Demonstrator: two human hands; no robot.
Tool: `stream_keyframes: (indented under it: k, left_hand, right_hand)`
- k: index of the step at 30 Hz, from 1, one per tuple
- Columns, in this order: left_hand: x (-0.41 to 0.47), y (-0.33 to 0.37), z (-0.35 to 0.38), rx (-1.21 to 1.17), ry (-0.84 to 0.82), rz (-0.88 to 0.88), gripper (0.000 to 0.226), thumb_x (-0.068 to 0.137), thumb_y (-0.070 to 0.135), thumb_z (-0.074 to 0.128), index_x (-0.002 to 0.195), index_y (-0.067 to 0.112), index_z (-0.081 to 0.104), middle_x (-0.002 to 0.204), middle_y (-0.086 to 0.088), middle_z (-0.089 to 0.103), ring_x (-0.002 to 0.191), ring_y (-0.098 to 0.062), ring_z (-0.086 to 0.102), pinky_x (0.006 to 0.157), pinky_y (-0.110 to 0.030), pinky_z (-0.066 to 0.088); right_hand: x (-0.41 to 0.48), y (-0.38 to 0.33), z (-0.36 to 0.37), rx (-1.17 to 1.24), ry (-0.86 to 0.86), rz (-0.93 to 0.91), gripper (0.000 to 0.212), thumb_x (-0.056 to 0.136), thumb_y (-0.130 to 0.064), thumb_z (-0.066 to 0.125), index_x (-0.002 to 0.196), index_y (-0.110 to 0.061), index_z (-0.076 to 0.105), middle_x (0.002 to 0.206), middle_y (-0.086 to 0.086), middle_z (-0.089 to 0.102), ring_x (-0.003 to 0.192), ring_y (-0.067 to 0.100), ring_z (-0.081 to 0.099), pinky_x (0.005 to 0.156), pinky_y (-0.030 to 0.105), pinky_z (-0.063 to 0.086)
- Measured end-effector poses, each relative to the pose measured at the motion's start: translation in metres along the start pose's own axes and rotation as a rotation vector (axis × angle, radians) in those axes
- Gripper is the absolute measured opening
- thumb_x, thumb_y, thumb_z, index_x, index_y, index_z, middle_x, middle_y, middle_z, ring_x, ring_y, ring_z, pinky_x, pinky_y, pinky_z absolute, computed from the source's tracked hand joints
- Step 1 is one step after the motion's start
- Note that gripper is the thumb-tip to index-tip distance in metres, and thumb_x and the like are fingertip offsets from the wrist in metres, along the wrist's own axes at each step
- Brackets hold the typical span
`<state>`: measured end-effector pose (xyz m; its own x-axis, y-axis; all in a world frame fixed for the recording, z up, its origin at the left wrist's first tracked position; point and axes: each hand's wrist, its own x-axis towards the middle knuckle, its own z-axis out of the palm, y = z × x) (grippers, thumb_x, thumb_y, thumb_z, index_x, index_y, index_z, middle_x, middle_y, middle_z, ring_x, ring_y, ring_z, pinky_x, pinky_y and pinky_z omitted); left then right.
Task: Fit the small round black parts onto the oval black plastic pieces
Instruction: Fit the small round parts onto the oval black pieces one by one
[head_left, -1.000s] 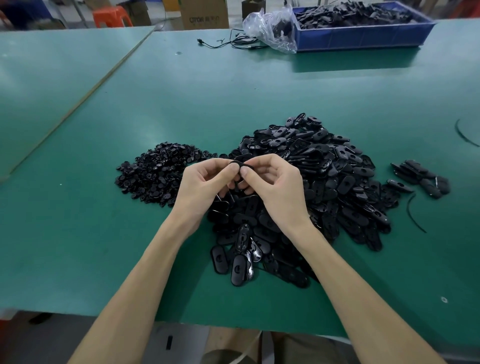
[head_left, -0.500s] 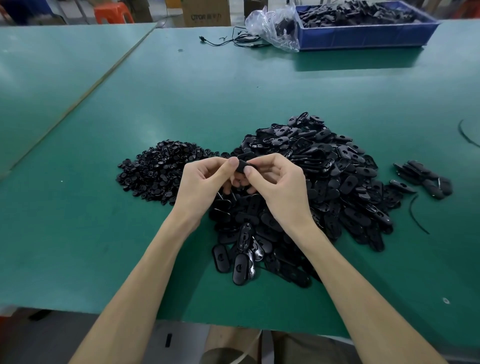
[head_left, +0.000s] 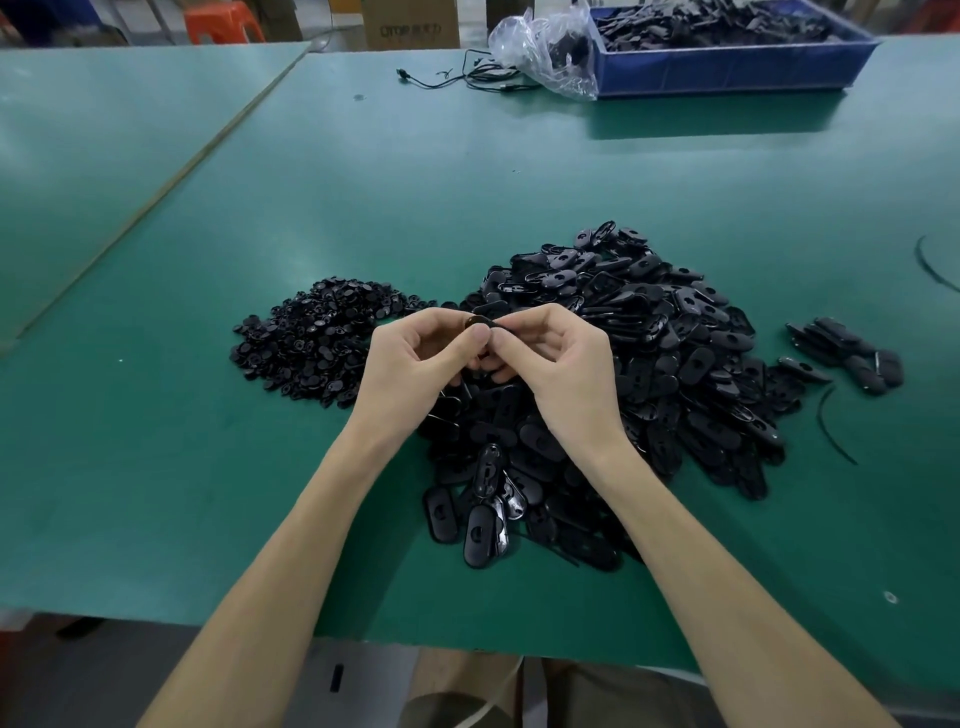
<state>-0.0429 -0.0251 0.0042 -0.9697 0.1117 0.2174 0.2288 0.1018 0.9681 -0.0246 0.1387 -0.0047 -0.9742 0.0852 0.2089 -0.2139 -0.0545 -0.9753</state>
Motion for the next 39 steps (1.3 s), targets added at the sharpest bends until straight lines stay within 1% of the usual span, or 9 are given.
stream_keyframes:
  k: [5,9,12,17,21,27,29,34,39]
  left_hand:
    - [0.0019,-0.0038,-0.0027,-0.099,-0.057,-0.038,0.016,0.094,0.018,0.074,0.105,0.006,0.075,0.083,0.004,0.072,0.067,-0.007,0.058,0.061,-0.019,0.048]
    - [0.0019,-0.0028,-0.0032,-0.102,-0.039,-0.015,0.01,0.094,0.015,0.073,0.102,0.009,0.073,0.084,0.006,0.074,0.072,-0.005,0.066,0.065,-0.017,0.05]
    - [0.0009,-0.0006,-0.0022,-0.066,-0.009,0.02,0.007,0.097,0.013,0.069,0.103,0.01,0.069,0.085,0.009,0.072,0.074,-0.002,0.064,0.068,-0.017,0.05]
    - [-0.0004,0.003,-0.0004,0.05,-0.033,0.081,0.002,0.103,0.008,0.061,0.105,0.008,0.062,0.103,-0.005,0.075,0.081,-0.005,0.066,0.075,-0.025,0.053]
    - [-0.0046,0.0005,0.0052,0.204,-0.058,0.105,0.004,0.104,0.005,0.058,0.105,0.008,0.059,0.09,0.0,0.072,0.08,-0.016,0.074,0.076,-0.029,0.057]
    - [-0.0035,0.0027,0.0044,0.288,-0.058,0.139,0.011,0.103,0.017,0.063,0.109,0.01,0.069,0.091,0.005,0.073,0.083,-0.012,0.068,0.076,-0.027,0.055]
    - [-0.0025,0.002,0.0042,0.29,-0.057,0.109,0.013,0.103,0.022,0.064,0.107,0.012,0.07,0.086,0.01,0.072,0.077,-0.005,0.065,0.072,-0.021,0.051]
    - [-0.0014,0.0021,0.0017,0.2,-0.065,0.104,0.006,0.102,0.02,0.064,0.099,0.024,0.068,0.078,0.02,0.068,0.069,0.001,0.059,0.067,-0.017,0.048]
    - [0.0002,0.0035,0.002,0.129,-0.103,0.114,0.006,0.102,0.013,0.063,0.1,0.012,0.069,0.075,0.016,0.068,0.066,0.001,0.058,0.063,-0.015,0.048]
  right_hand:
    - [0.0015,0.0006,0.0002,0.02,-0.011,-0.007,0.005,0.095,-0.013,0.077,0.095,-0.017,0.075,0.086,0.004,0.08,0.081,0.024,0.079,0.073,0.03,0.062]
    - [0.0002,0.0006,0.0011,-0.023,-0.014,-0.015,0.004,0.095,-0.013,0.077,0.098,-0.015,0.078,0.091,0.002,0.08,0.087,0.019,0.079,0.074,0.032,0.064]
    - [-0.0008,-0.0012,0.0012,-0.101,-0.01,-0.025,0.008,0.094,-0.016,0.078,0.099,-0.022,0.08,0.095,-0.003,0.079,0.091,0.014,0.076,0.079,0.037,0.063]
    - [-0.0008,-0.0049,0.0024,-0.177,0.052,-0.077,0.019,0.094,-0.022,0.078,0.111,-0.03,0.077,0.104,-0.003,0.068,0.087,0.011,0.067,0.075,0.023,0.053]
    - [-0.0016,-0.0066,0.0046,-0.206,0.054,-0.099,0.024,0.098,-0.021,0.073,0.121,-0.026,0.075,0.104,-0.005,0.063,0.085,0.007,0.065,0.074,0.018,0.051]
    - [-0.0018,-0.0045,0.0041,-0.234,0.04,-0.08,0.007,0.097,-0.016,0.074,0.104,-0.019,0.075,0.102,0.0,0.074,0.093,0.017,0.072,0.084,0.042,0.059]
    - [-0.002,-0.0046,0.0033,-0.214,0.043,-0.082,0.003,0.097,-0.018,0.074,0.099,-0.02,0.074,0.095,-0.003,0.076,0.09,0.018,0.072,0.083,0.042,0.06]
    - [-0.0024,-0.0049,0.0048,-0.189,0.036,-0.064,0.006,0.096,-0.029,0.073,0.092,-0.027,0.07,0.084,-0.011,0.075,0.078,0.007,0.07,0.074,0.025,0.054]
    - [-0.0024,-0.0054,0.0054,-0.199,0.028,-0.05,0.013,0.096,-0.034,0.074,0.089,-0.027,0.065,0.085,-0.006,0.075,0.076,0.012,0.07,0.075,0.036,0.059]
